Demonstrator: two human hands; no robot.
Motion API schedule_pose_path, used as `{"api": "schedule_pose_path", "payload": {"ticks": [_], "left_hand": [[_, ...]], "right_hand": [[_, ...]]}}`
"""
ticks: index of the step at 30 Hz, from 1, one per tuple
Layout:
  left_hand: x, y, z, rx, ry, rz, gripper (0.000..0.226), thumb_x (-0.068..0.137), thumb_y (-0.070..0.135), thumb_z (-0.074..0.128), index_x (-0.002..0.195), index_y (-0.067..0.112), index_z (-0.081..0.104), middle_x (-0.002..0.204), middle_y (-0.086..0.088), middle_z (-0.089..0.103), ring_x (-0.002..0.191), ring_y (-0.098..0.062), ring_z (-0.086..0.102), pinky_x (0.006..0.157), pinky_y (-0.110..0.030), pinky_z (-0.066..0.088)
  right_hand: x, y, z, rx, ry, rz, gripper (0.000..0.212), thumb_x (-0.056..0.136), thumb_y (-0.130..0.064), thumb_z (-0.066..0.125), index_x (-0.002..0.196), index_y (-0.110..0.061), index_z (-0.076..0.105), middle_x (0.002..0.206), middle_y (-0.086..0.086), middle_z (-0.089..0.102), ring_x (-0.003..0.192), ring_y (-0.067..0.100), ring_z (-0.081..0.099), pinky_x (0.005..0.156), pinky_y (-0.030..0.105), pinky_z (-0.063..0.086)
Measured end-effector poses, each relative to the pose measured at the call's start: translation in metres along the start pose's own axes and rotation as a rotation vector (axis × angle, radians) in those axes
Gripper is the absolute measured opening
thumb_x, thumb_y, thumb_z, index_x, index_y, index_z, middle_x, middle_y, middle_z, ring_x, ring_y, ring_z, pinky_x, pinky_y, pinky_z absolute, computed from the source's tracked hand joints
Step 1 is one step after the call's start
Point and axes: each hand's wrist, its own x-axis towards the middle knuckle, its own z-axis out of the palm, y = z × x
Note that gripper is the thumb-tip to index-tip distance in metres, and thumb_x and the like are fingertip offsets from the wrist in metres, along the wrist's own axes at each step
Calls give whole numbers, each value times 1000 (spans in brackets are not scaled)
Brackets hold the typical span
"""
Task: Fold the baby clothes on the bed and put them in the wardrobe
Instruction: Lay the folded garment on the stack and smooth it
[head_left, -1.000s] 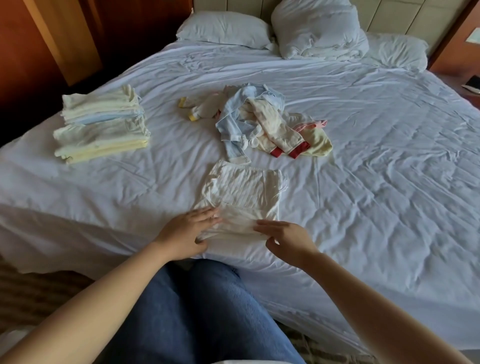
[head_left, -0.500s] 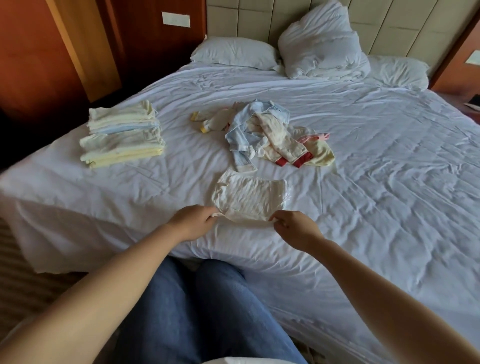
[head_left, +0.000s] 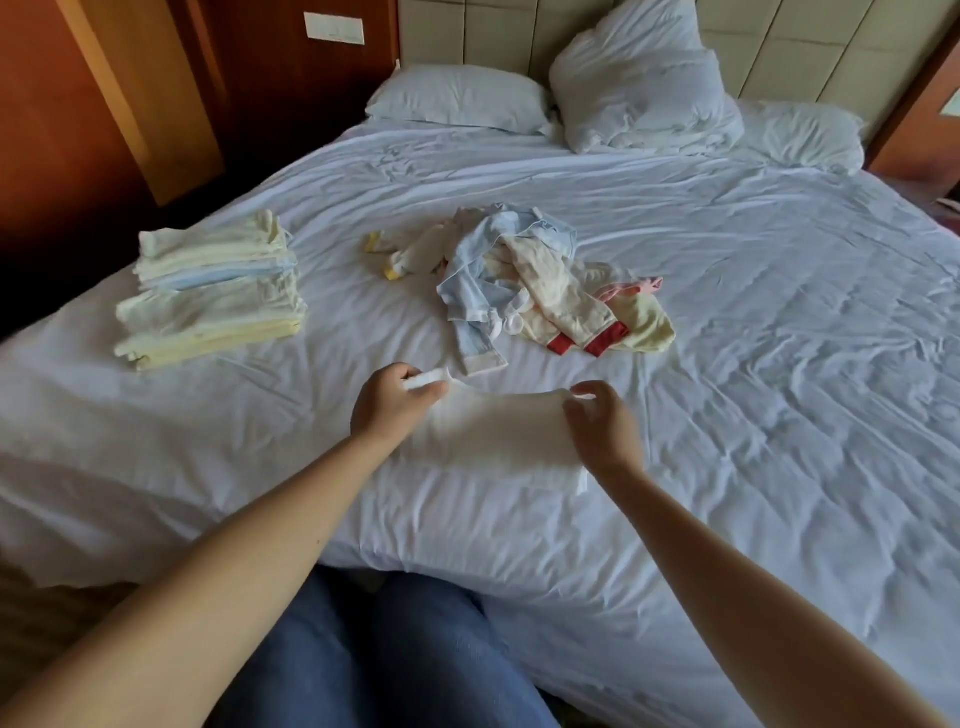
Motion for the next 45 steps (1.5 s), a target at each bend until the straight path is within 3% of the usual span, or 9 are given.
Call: {"api": "schedule_pose_path", "payload": {"ticks": [5,12,17,20,22,24,29,40,45], "left_hand": [[23,-9,33,62,69,-16,28,94,34,59,110,12,61,110,-6,68,101,-28,61,73,-29,38],[38,-37,63,351,83,214,23,97,35,54,113,19,59,114,-4,66,96,-32,64,73,-38,46],[46,-47,67,379,140,307,40,87,31,68,123,18,58,114,-6,59,99,-30,59,74,-41,48],[44,-33,62,367,230,570,22,86,28,65,105,18,70,108,-2,64,97,-26,59,79,-39,47],[34,-25,64,323,106,764,20,91,28,58,98,17,73,103,0,69,97,-25,63,81,-38,50],[22,-32,71,418,-73,816,35,95,37,47,111,18,72,116,-1,69,114,-25,61,93,-40,49],[17,-65,77,685,-224,679,66,92,60,29,147,27,43,155,-8,37,145,-26,30,117,-51,20],[25,-56,71,612,-426,519,86,78,73,14,154,33,18,164,-6,4,151,-21,0,121,-37,-4],[10,-52,53,407,-151,272,56,95,46,45,148,29,39,161,-10,20,145,-30,23,113,-39,28]], "right_hand": [[25,18,24,-178,66,58,26,96,-39,45,119,-31,55,108,6,67,105,30,56,75,31,34],[37,51,40,-425,102,-16,25,98,-40,43,116,-33,59,104,6,65,100,27,50,83,32,34],[40,54,43,-492,146,-196,29,93,-29,53,121,-24,61,118,0,59,112,23,49,97,35,31],[35,43,39,-428,132,-349,36,90,-27,45,120,-22,64,123,-1,61,118,22,51,102,34,31],[24,36,42,-425,39,-458,45,90,-31,35,124,-20,64,132,0,60,127,20,49,111,34,27],[11,38,46,-467,-130,-461,57,93,-41,24,138,-20,53,147,2,47,142,19,33,120,35,14],[-1,64,50,-628,-305,-398,72,91,-66,5,155,-33,8,162,-3,-5,148,16,-17,120,37,-11],[1,60,48,-619,-375,-340,71,89,-69,4,154,-38,0,163,-5,-8,146,18,-24,120,37,-13],[-2,50,29,-459,-293,-178,55,100,-51,32,153,-39,20,164,-1,-5,149,19,-13,122,39,0]]}}
